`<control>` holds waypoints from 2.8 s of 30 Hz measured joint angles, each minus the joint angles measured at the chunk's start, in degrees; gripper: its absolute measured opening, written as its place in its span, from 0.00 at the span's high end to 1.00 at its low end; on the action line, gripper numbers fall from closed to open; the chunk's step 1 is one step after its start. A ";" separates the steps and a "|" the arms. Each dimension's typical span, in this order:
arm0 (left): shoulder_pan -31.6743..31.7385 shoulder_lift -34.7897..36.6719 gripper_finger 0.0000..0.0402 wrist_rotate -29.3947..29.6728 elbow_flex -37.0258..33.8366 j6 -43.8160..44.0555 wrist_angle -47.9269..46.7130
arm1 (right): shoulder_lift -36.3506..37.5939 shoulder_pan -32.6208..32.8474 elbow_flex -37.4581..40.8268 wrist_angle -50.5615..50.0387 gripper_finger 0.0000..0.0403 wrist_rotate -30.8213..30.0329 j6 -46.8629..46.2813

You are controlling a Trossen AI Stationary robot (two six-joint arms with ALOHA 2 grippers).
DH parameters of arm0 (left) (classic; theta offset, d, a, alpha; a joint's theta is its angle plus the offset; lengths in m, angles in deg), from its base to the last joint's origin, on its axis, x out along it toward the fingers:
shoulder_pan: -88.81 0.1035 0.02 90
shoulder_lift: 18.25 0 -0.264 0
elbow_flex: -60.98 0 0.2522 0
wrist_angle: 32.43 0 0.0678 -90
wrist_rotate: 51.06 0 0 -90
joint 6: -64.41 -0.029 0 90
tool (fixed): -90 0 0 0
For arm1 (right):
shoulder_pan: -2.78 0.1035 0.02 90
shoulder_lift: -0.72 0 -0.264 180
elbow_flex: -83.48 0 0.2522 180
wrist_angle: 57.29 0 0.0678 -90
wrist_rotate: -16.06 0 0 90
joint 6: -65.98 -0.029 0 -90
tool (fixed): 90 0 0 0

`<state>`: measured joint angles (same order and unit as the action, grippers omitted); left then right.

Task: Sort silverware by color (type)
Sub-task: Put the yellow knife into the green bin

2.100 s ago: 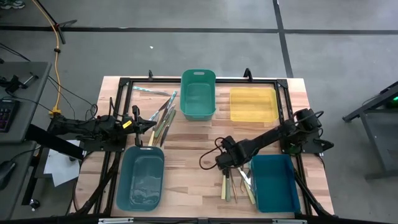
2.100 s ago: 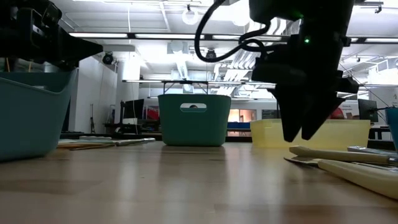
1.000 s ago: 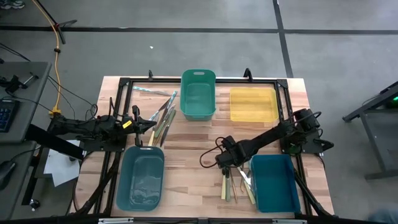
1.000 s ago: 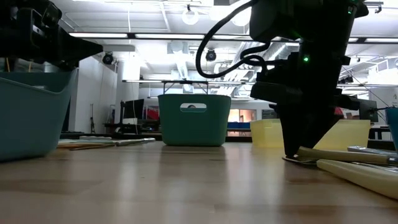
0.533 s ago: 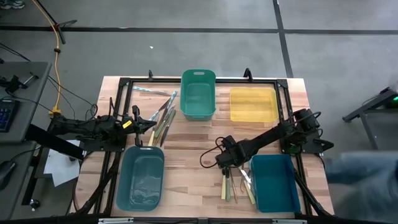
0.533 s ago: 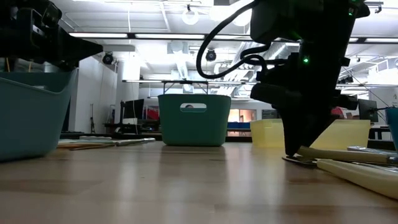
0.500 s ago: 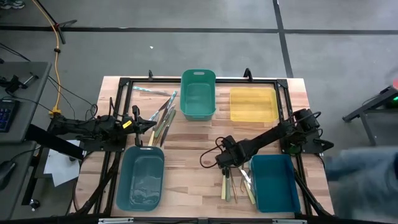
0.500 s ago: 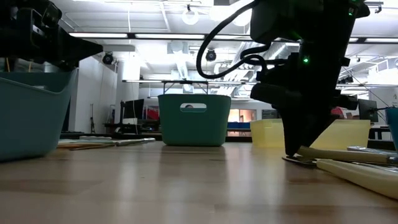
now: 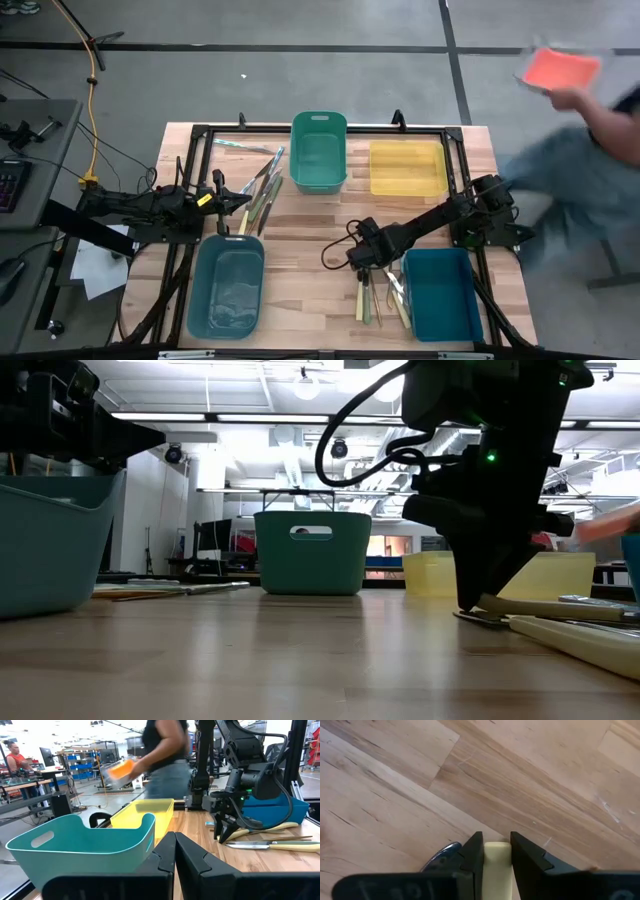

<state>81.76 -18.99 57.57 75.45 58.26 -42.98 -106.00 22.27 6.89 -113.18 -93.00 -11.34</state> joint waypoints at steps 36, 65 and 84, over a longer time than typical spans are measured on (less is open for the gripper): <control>0.02 0.00 1.00 0.00 0.02 0.00 -0.01 | 16.40 -5.32 -0.09 43.51 0.82 -8.20 42.55; 0.01 -0.01 1.00 0.00 0.02 0.00 0.01 | 31.32 -10.71 17.12 54.90 0.82 -10.05 59.91; 0.19 -3.76 1.00 -12.12 1.27 10.73 22.64 | 31.81 -12.73 28.02 90.12 0.82 -3.51 70.58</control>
<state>81.95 -22.75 45.45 76.73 68.99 -20.35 -74.19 9.53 34.91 -23.06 -96.51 59.24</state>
